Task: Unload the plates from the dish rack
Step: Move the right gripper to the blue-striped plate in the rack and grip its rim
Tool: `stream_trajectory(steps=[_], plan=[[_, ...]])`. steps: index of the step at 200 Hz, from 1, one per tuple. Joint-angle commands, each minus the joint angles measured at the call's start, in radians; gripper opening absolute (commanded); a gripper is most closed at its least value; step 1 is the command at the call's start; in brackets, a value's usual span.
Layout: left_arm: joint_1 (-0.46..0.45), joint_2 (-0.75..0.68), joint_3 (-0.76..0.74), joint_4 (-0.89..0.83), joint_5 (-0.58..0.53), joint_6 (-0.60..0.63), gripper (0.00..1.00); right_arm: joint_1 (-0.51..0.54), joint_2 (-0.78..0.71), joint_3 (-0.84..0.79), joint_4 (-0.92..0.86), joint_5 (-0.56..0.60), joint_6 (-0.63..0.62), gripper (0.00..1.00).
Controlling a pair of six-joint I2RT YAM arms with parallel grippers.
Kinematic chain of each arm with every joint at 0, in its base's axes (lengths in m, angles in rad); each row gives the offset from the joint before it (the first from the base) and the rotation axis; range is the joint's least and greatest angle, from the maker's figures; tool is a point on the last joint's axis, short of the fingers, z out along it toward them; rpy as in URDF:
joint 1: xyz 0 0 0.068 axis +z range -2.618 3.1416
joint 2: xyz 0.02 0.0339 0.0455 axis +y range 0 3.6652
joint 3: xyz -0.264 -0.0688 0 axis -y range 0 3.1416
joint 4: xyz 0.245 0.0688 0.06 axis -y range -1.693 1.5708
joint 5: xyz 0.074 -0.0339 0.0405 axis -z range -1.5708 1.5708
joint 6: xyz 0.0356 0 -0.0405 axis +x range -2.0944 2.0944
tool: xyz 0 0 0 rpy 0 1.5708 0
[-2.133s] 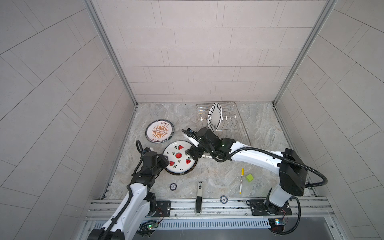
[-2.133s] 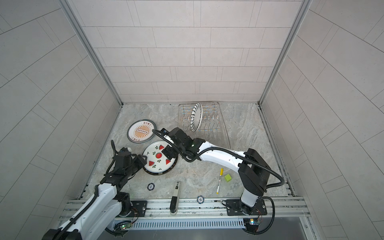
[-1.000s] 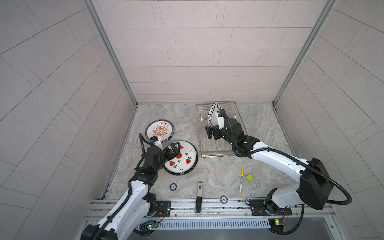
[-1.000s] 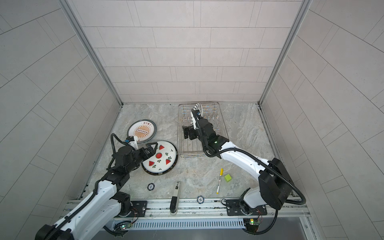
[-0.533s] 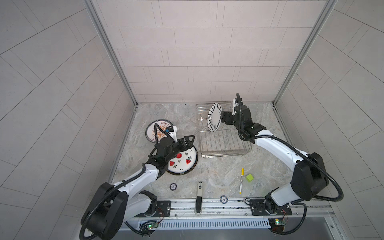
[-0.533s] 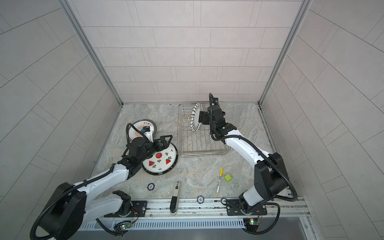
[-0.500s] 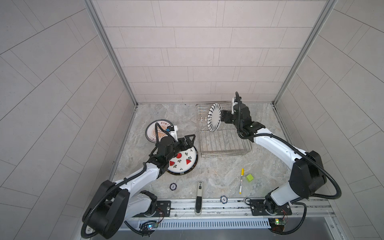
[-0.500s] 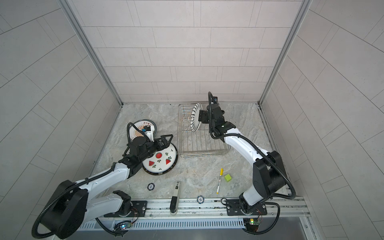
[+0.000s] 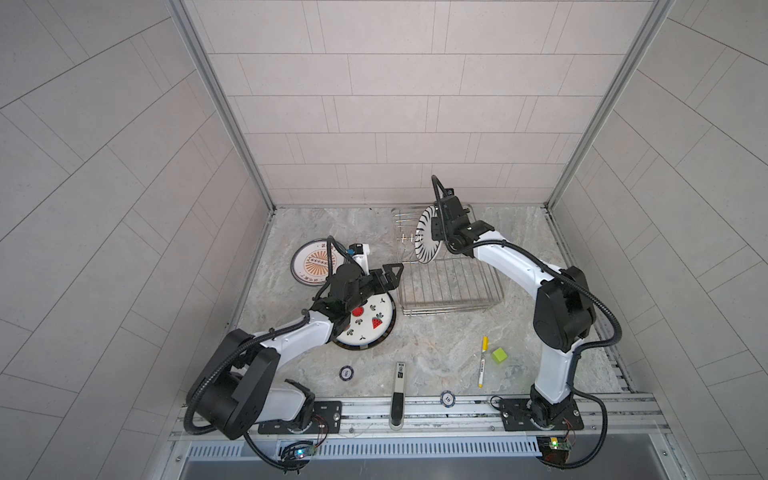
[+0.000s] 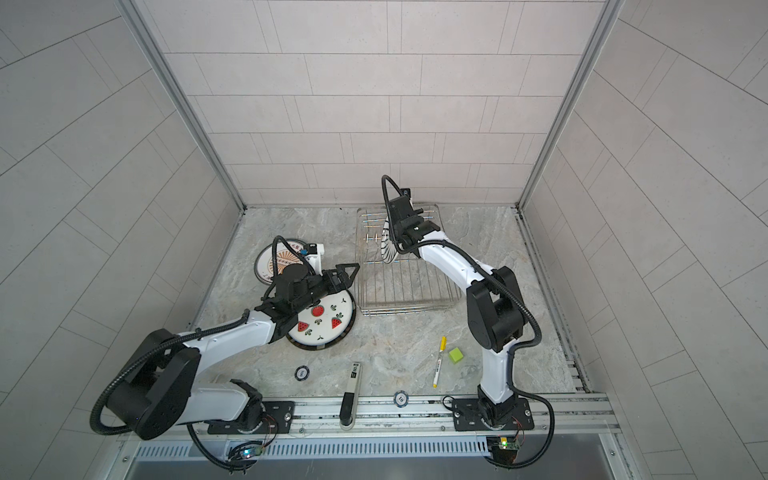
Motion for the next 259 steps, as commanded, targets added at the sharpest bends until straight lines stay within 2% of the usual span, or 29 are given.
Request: stream_trajectory(steps=[1, 12, 27, 67, 91, 112, 131, 150, 202, 218, 225, 259], plan=[[-0.007, 0.018, 0.019, 0.036, 0.007, -0.002, 1.00, 0.016, 0.036, 0.069, -0.085, 0.086, -0.005, 0.52], [-0.007, 0.025, 0.012, 0.055, 0.013, -0.009, 1.00, 0.022, 0.056, 0.092, -0.102, 0.113, -0.005, 0.49], [-0.007, 0.032, 0.010, 0.063, 0.017, -0.014, 1.00, 0.024, 0.073, 0.105, -0.108, 0.125, -0.003, 0.41], [-0.007, 0.019, 0.010, 0.057, 0.024, -0.016, 1.00, 0.027, 0.084, 0.110, -0.103, 0.126, 0.008, 0.40], [-0.007, 0.000, 0.004, 0.046, 0.014, -0.012, 1.00, 0.029, 0.089, 0.114, -0.100, 0.149, -0.001, 0.31], [-0.007, -0.003, -0.002, 0.050, 0.019, -0.016, 1.00, 0.042, 0.089, 0.112, -0.102, 0.218, -0.001, 0.30], [-0.007, -0.002, -0.002, 0.053, 0.026, -0.016, 1.00, 0.045, 0.091, 0.113, -0.097, 0.225, 0.000, 0.29], [-0.007, 0.001, -0.002, 0.053, 0.026, -0.016, 1.00, 0.044, 0.095, 0.115, -0.095, 0.219, -0.004, 0.21], [-0.007, 0.000, -0.010, 0.059, 0.022, -0.020, 1.00, 0.049, 0.092, 0.119, -0.095, 0.219, -0.003, 0.20], [-0.007, -0.003, -0.016, 0.061, 0.021, -0.024, 1.00, 0.049, 0.089, 0.118, -0.085, 0.205, -0.007, 0.17], [-0.007, -0.005, -0.020, 0.065, 0.020, -0.034, 1.00, 0.049, 0.086, 0.117, -0.081, 0.204, -0.010, 0.12], [-0.008, -0.018, -0.045, 0.103, 0.047, -0.048, 1.00, 0.053, 0.066, 0.110, -0.066, 0.208, -0.009, 0.12]])
